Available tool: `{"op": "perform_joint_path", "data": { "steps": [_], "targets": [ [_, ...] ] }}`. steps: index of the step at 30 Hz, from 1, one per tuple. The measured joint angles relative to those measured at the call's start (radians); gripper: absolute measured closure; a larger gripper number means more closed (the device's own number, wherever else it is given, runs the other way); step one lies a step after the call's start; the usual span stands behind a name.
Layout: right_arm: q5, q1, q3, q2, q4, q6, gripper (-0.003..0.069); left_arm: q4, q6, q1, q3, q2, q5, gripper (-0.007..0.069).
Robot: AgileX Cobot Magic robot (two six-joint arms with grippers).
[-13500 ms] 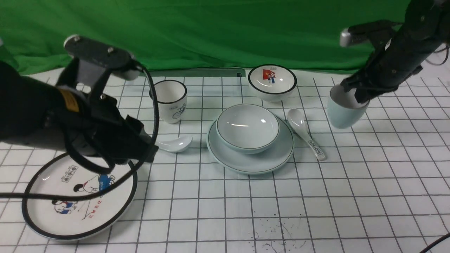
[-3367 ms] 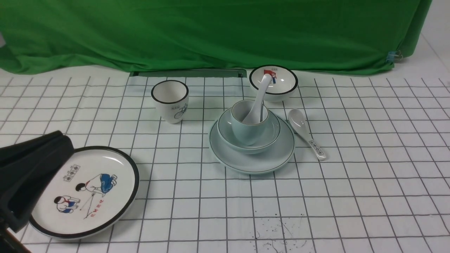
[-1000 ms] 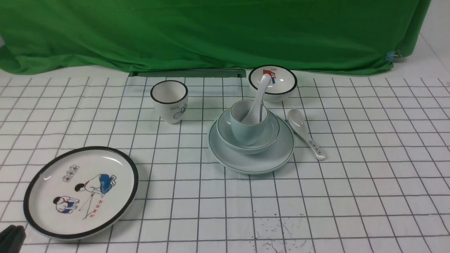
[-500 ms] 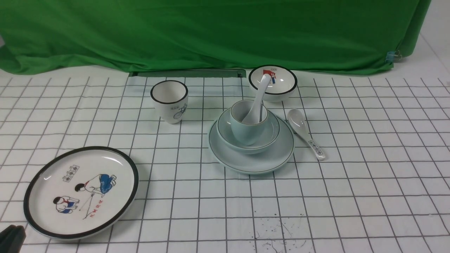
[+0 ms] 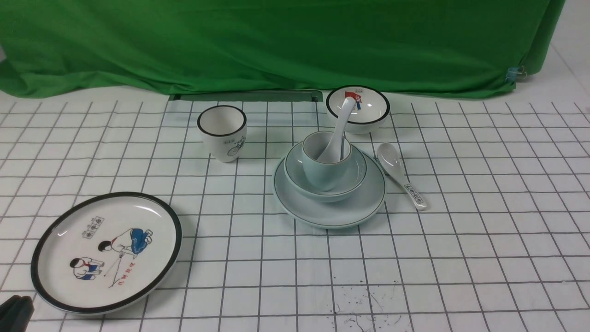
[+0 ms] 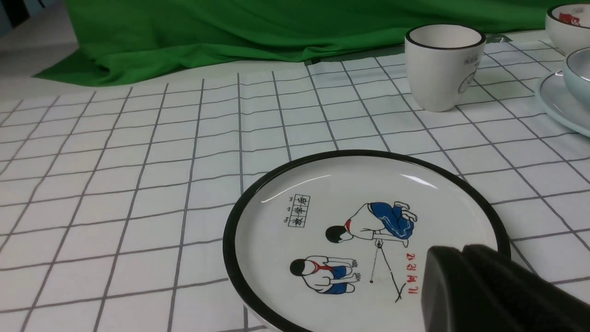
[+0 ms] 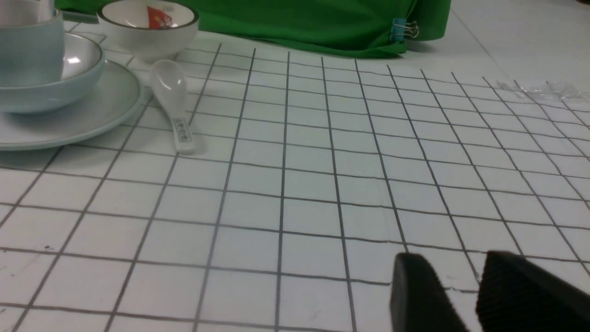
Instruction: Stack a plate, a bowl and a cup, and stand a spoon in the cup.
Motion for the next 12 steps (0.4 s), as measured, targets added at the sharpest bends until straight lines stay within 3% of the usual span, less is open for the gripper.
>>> {"op": "perform_joint_path", "data": {
  "steps": [12],
  "targets": [
    [0.0, 0.0, 0.0, 0.0, 0.0, 0.0, 0.0417, 0.004, 0.009, 0.0, 0.0, 0.0, 0.0, 0.0655]
  ]
}}
